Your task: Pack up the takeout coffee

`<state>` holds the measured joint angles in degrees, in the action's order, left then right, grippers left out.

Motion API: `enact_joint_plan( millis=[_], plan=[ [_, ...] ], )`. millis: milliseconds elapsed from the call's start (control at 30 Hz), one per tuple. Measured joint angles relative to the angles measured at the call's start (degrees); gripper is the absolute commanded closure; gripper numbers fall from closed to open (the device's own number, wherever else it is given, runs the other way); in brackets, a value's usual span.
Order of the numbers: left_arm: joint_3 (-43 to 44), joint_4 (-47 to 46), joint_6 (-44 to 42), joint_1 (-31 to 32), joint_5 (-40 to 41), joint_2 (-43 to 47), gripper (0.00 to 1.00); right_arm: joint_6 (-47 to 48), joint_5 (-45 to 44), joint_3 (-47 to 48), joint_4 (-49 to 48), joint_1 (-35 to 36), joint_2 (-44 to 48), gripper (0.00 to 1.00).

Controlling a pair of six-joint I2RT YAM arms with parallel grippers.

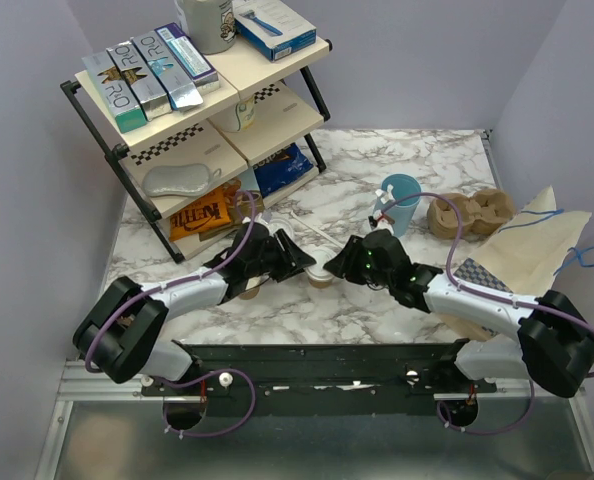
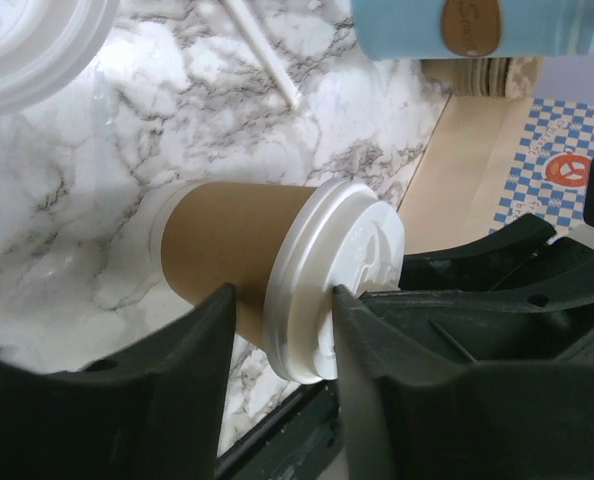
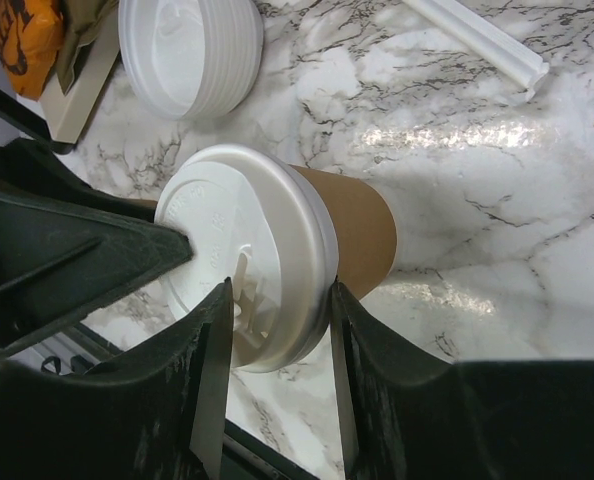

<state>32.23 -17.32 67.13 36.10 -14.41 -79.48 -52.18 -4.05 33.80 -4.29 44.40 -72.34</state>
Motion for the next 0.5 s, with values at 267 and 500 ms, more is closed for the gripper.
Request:
enact_joint_plan(
  millis=[267,500],
  plan=[
    [5.1,12.9,-3.5,1.2,0.0,0.5,0.01,0.9,-0.8,2.8,4.2,0.0,-0.7,0.83],
    [8.8,18.8,-6.6,1.2,0.8,5.4,0.01,1.9,-1.7,5.9,7.3,0.1,-2.3,0.87]
  ],
)
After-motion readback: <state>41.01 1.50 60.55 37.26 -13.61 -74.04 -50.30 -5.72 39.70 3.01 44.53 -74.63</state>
